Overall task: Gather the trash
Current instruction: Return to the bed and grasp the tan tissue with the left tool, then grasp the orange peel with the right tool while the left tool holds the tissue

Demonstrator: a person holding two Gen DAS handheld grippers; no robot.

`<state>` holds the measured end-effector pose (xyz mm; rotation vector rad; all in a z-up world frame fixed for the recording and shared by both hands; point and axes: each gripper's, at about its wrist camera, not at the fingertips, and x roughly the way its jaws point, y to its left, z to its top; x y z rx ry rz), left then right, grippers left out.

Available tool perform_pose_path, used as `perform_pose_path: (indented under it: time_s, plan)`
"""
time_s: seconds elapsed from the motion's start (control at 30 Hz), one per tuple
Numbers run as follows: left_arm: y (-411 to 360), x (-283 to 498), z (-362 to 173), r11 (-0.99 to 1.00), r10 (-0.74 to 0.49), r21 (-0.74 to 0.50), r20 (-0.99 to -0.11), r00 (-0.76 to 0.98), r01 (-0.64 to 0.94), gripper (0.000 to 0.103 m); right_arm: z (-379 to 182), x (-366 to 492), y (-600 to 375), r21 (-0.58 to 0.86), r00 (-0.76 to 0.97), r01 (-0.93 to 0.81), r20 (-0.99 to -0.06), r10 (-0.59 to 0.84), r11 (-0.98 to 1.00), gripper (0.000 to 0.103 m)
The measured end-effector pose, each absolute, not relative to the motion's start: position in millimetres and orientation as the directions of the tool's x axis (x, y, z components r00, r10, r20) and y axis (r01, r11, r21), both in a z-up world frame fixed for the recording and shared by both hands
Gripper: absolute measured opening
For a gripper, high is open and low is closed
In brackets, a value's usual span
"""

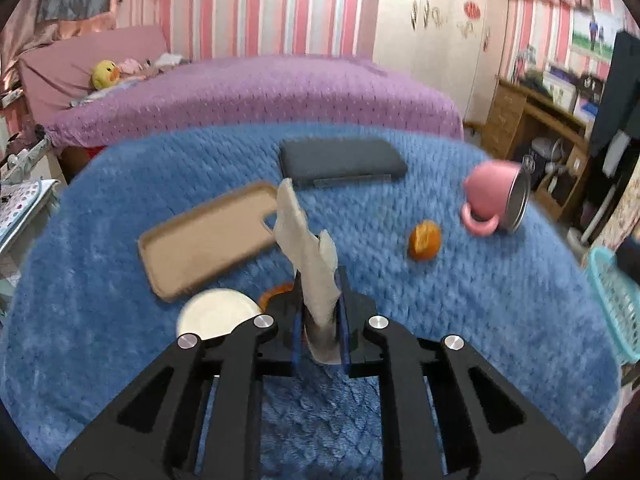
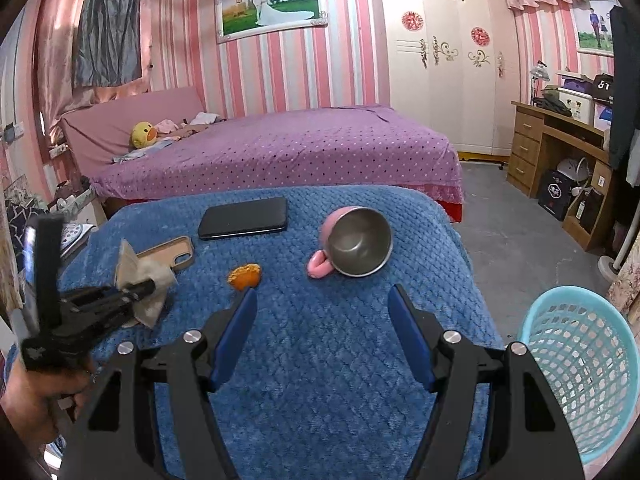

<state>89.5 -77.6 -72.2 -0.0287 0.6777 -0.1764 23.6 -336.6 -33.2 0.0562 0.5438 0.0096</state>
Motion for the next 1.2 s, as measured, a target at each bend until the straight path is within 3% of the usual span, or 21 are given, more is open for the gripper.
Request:
perform_pose_path:
  time_s: [0.17, 0.27, 0.57, 1.0, 1.07, 1.2]
  plan:
    - [-45.4, 71.3, -41.9, 0.991, -0.134, -0.093, -0.533, 0.836, 0.100, 0.012, -36.2, 27.4, -314.5, 0.051, 0.852, -0.039, -0.520, 0.060, 0.998, 0.067]
    - [-18.7, 66.3, -38.3, 0.999, -0.039, -0.032, -0.514, 0.857, 0.026, 0.012, -39.7, 30.7, -294.7, 0.052, 0.846, -0.081, -0.525, 0.096, 0.995, 0.067]
    - [71.7, 63.3, -57.5, 0.986, 0.067, -0.088, -0.576, 0.815, -0.144, 0.012, -55.7, 49.3, -231.4, 0.095, 0.799, -0.216, -0.554, 0.232, 0.972, 0.067]
    - [74.3, 62.2, -72.3, 0.990, 0.050, -0.075, -0.595, 0.802, -0.118, 0.012, -105.7, 95.4, -159.9, 0.091, 0.689, -0.300, -0.668, 0.282, 0.950, 0.067]
    - [71.5, 62.4, -73.4, 0.992, 0.048, -0.067, -0.598, 0.800, -0.110, 0.012, -115.2, 105.9, -154.9, 0.080, 0.673, -0.285, -0.693, 0.259, 0.955, 0.053]
    - [69.5, 62.4, -74.5, 0.993, 0.040, -0.065, -0.600, 0.799, -0.098, 0.012, -128.4, 121.0, -152.9, 0.116, 0.629, -0.282, -0.727, 0.275, 0.952, 0.041]
